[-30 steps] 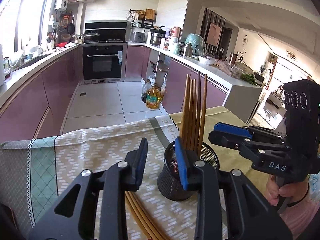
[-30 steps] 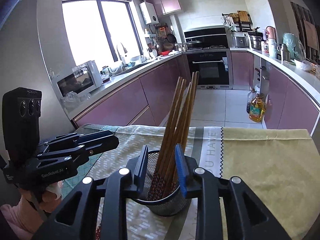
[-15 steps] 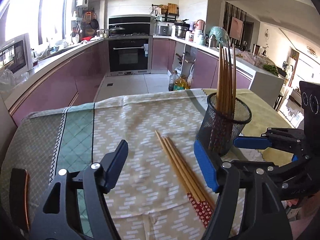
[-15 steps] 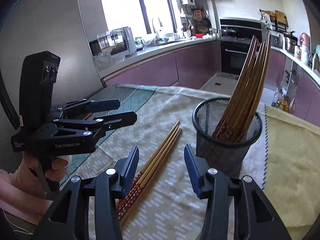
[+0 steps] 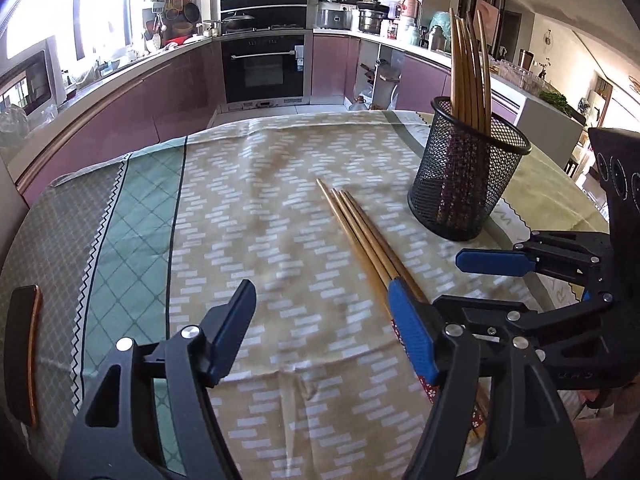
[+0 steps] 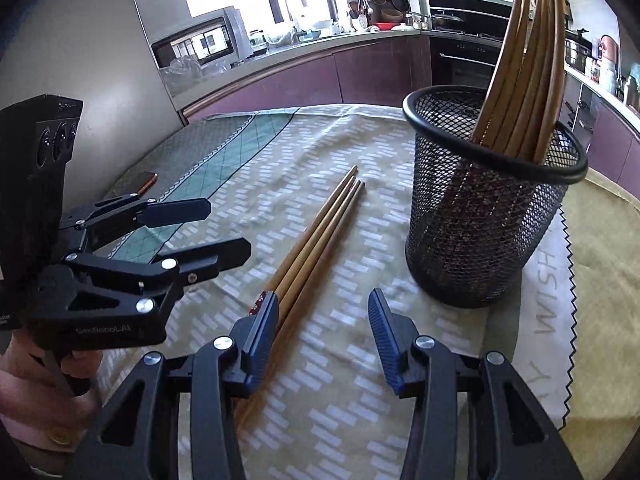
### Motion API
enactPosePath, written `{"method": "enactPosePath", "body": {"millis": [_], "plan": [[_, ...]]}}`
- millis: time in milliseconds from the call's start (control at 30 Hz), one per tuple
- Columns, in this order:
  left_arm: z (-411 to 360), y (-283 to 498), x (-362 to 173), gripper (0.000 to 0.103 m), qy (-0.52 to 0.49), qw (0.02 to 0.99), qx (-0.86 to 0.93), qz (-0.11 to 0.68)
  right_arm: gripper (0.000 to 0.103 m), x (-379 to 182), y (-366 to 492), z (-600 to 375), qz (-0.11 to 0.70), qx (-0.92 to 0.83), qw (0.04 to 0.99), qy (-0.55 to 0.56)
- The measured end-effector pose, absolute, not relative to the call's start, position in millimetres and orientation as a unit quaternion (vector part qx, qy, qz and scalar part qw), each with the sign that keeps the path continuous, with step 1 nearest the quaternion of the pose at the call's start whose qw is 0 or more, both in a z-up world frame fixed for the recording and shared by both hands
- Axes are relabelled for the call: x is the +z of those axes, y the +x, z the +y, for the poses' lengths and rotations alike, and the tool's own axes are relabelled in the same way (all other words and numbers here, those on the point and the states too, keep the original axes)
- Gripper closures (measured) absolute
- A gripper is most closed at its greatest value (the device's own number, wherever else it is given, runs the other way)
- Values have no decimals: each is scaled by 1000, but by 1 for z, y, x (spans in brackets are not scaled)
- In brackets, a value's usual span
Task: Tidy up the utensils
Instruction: 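Move both tools back over the remaining chopsticks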
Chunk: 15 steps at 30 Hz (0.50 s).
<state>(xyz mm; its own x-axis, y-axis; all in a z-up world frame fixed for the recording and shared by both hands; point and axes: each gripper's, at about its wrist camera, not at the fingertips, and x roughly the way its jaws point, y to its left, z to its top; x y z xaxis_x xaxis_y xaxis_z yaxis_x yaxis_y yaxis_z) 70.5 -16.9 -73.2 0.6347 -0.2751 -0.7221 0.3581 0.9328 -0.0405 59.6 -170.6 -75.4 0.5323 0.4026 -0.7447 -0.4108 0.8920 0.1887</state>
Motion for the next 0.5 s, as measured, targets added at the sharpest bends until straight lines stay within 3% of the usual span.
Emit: {"method": "enactPosePath", "body": {"millis": [500], "plan": [[-18, 70, -82, 36, 60, 895, -179, 404, 59, -80, 63, -164, 436, 217, 873, -29]]}}
